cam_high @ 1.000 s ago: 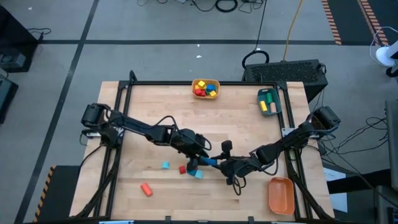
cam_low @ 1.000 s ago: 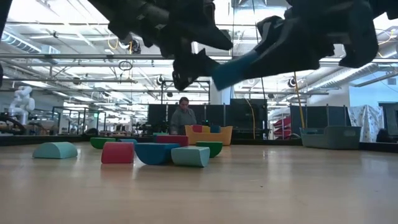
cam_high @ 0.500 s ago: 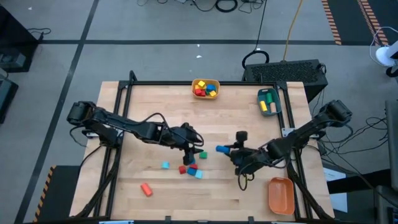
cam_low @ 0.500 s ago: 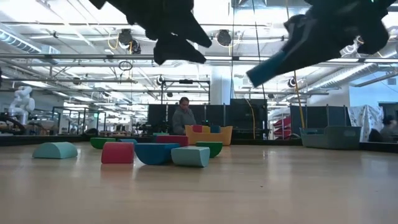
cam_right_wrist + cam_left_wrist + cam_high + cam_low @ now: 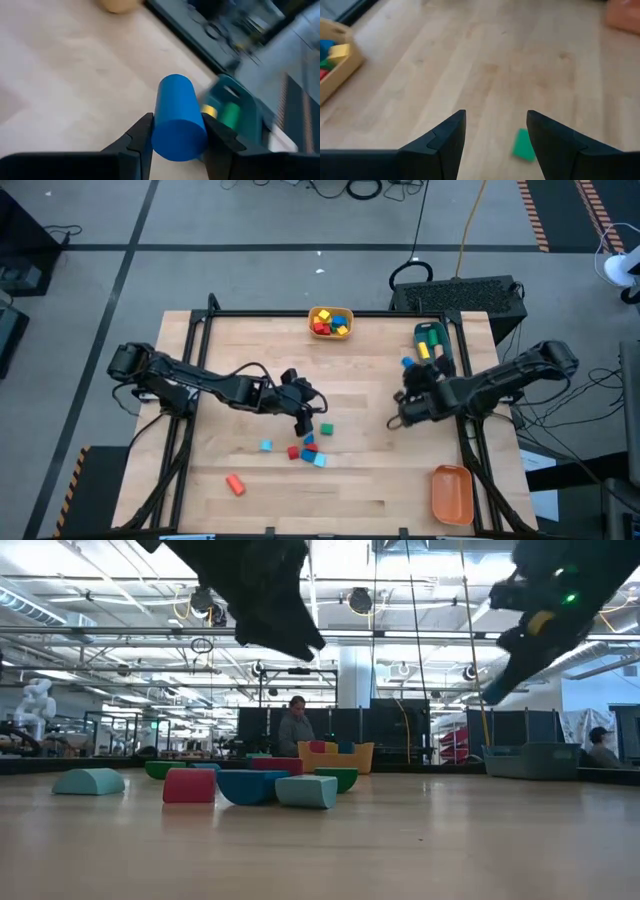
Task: Sort blocks by size
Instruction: Put the blue cylindrical block into the blue bin
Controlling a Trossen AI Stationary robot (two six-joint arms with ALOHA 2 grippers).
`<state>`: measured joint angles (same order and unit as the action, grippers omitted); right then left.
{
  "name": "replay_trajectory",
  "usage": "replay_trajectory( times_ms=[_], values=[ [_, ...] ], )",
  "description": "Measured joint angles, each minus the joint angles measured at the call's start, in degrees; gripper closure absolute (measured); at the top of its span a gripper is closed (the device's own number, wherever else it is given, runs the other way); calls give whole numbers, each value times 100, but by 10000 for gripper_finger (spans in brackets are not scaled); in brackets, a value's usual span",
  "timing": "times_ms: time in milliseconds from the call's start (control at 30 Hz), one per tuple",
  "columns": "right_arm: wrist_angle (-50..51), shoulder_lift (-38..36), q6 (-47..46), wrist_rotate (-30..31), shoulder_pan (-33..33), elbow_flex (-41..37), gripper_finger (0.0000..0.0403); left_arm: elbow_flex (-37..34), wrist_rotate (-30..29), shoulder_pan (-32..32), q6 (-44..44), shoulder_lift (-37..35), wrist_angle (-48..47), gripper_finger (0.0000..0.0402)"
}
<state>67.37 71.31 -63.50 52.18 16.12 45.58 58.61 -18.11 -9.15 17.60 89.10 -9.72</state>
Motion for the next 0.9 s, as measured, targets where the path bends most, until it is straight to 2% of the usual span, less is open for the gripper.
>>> replay_trajectory(
  times_ms=[133,333,467,667,900],
  values=[
    [260,1,-192,0,-682,0,290,0,-129,53,1,0,-113,191],
    [139,2,550,-243,-1991,-3,290,-2,-130,51,-369,0,-204,191],
    [-390,4,1333,-386,-2874,-138,290,-85,-130,64,-754,0,-192,191],
    [-1569,4,2563,-1294,-3968,-428,284,-98,-130,139,-977,2,-334,191],
    [-1882,4,3114,-1359,-4786,-442,284,-98,-129,270,-1217,2,-277,191]
  ],
)
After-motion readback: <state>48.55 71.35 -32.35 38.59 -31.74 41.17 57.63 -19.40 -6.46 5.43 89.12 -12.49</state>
